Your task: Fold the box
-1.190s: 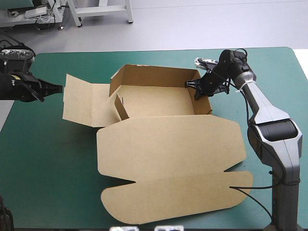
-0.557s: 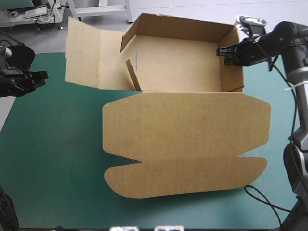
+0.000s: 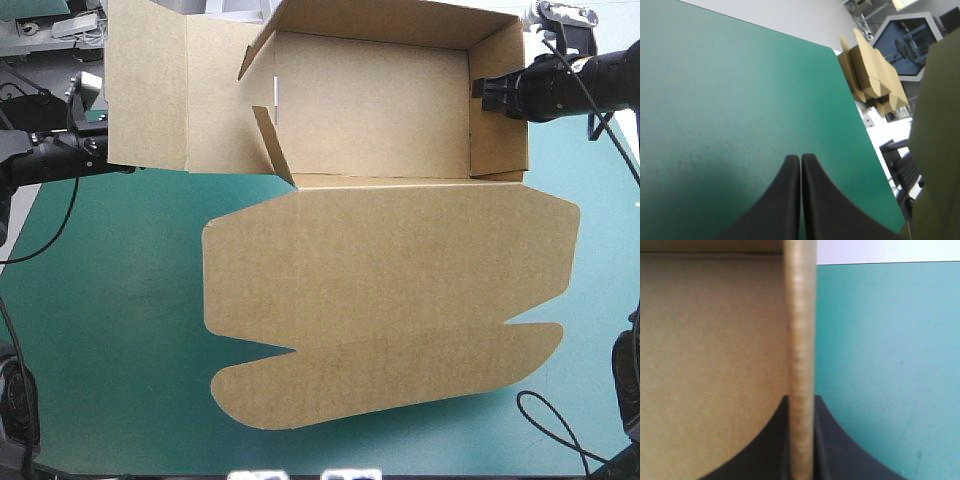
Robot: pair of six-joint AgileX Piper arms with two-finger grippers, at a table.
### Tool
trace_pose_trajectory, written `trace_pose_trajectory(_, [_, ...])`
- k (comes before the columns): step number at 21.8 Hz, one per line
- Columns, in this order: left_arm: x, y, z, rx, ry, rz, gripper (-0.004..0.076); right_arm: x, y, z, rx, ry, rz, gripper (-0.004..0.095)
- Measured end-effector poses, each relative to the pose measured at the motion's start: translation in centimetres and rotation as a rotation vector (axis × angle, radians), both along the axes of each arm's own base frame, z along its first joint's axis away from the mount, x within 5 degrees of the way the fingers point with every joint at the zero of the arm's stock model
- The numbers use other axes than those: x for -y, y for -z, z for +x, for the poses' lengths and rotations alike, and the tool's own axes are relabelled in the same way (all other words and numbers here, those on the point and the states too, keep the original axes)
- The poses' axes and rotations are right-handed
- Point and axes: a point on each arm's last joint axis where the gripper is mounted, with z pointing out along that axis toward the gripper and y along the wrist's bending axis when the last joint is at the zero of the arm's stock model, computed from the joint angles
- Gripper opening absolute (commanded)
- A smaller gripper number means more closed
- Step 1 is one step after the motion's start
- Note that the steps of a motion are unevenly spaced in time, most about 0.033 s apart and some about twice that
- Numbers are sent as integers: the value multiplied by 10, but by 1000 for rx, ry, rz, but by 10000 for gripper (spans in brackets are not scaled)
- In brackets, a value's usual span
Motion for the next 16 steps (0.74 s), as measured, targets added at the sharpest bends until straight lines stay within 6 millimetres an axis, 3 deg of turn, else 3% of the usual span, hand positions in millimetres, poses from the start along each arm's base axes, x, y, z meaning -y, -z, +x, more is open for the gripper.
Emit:
trace_pose_trajectory(3, [11, -6, 0, 41, 45, -53, -3, -1, 4, 1, -13, -8, -5, -17])
trace_pose_trajectory(11, [14, -18, -10, 90, 51, -72, -9, -4, 30, 8, -100, -20, -4, -17])
trace_pose_trajectory(16, [18, -23, -15, 107, 64, -65, -9, -33, 46, 18, -55, -60, 1, -16])
